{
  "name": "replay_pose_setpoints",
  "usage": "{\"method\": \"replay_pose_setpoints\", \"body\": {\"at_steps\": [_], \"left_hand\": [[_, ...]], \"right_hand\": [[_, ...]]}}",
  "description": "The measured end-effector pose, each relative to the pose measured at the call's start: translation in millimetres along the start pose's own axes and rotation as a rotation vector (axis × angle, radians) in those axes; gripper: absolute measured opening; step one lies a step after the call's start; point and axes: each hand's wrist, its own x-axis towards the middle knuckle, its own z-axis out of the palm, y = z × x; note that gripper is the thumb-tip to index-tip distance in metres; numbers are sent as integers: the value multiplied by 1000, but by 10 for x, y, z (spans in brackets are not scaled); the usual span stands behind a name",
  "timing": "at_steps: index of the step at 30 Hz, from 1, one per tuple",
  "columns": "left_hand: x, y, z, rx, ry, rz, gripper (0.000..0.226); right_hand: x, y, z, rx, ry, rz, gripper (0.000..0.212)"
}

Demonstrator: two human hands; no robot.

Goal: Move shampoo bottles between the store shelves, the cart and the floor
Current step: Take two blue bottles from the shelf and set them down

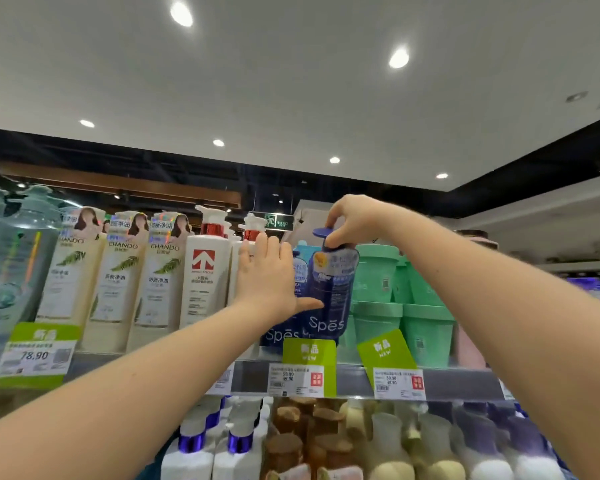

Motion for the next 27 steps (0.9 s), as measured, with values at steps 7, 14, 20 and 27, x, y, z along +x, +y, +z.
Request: {"method": "replay_pose_setpoints", "body": {"at_steps": [7, 14, 20, 27], "left_hand": [[6, -43, 131, 125, -98, 21, 132], [-13, -220, 158, 135, -101, 99, 125], [-75, -281, 136, 152, -125, 131, 117], [-133, -339, 57, 131, -130, 153, 111]], "right_hand": [[153, 124, 256, 55, -111, 67, 31], [290, 193, 340, 187, -215, 197, 33], [412, 174, 529, 182, -143, 257, 34], [486, 215, 571, 257, -78, 304, 37]]}}
